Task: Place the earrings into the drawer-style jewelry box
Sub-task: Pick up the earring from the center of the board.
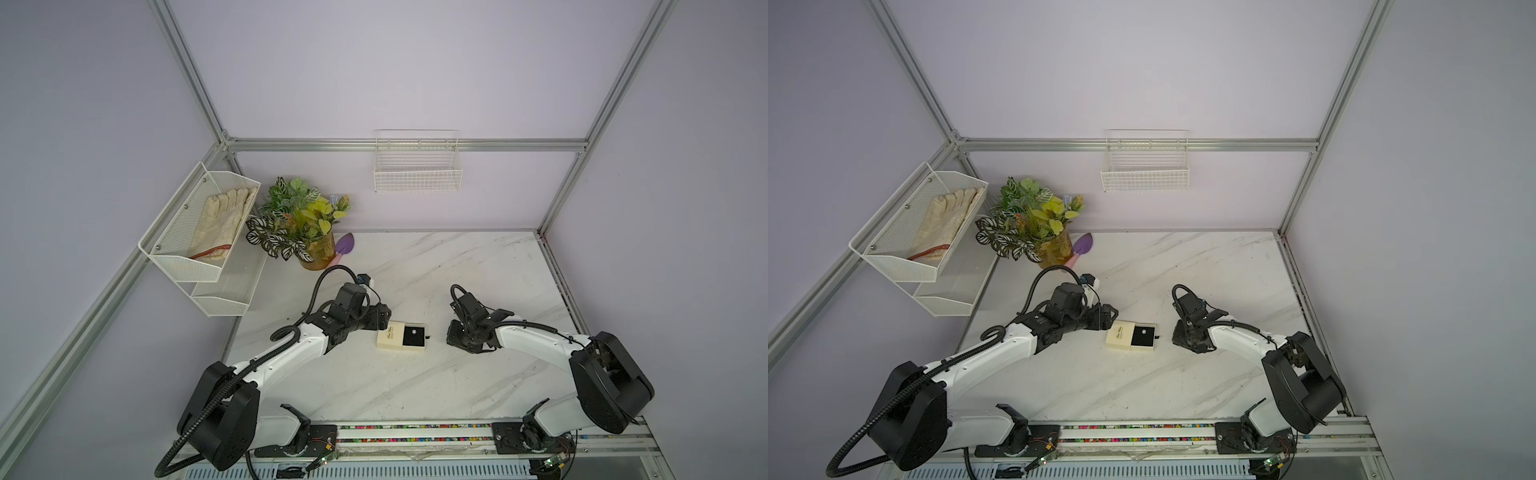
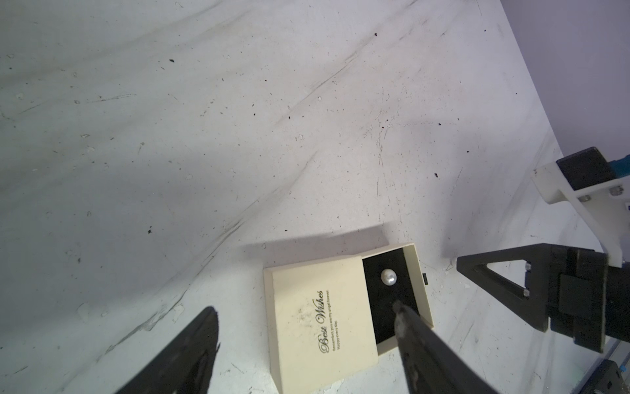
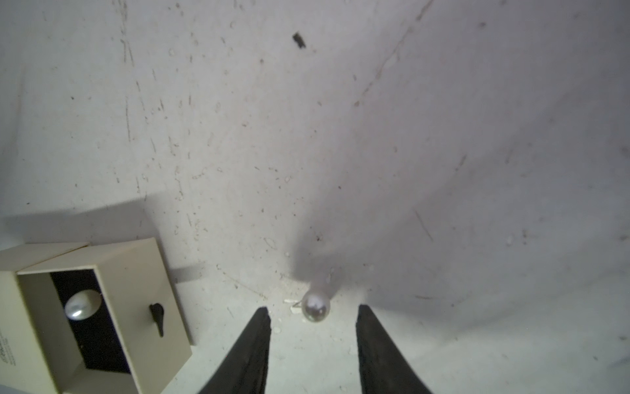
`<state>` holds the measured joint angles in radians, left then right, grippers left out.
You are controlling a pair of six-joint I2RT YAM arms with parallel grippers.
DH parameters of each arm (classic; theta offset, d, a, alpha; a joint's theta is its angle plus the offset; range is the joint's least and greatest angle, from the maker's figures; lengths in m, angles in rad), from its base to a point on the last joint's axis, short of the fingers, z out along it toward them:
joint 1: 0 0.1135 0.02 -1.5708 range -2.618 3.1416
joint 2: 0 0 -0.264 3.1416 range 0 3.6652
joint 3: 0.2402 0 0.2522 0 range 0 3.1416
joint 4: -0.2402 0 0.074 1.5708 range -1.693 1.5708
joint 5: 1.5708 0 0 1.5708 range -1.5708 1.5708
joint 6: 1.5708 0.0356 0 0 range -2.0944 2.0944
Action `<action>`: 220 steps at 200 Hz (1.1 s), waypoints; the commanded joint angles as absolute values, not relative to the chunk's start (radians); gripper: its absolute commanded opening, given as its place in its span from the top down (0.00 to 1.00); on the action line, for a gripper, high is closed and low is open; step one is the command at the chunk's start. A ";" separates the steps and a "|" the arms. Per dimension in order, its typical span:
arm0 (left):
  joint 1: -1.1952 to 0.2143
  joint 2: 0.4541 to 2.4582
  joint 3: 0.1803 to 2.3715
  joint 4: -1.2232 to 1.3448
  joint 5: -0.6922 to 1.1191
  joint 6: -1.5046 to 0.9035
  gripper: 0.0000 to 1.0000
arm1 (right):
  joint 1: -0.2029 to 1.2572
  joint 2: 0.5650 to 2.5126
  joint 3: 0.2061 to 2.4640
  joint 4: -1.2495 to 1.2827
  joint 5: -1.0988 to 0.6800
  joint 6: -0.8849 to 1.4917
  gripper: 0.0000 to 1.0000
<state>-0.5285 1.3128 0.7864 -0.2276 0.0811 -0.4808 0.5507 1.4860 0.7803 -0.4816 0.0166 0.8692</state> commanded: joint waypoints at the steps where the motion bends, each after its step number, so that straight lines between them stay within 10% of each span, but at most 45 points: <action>1: -0.529 1.309 0.785 -0.227 0.069 -0.468 0.19 | 0.547 1.485 0.793 -0.477 0.020 0.930 0.58; 220: -0.528 1.348 0.789 -0.222 0.061 -0.453 0.19 | 0.546 1.625 0.875 -0.540 0.010 0.911 0.70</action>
<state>-0.5285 1.3296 0.7864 -0.2279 0.0731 -0.4740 0.5503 1.6020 0.8654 -0.5026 0.0040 0.9112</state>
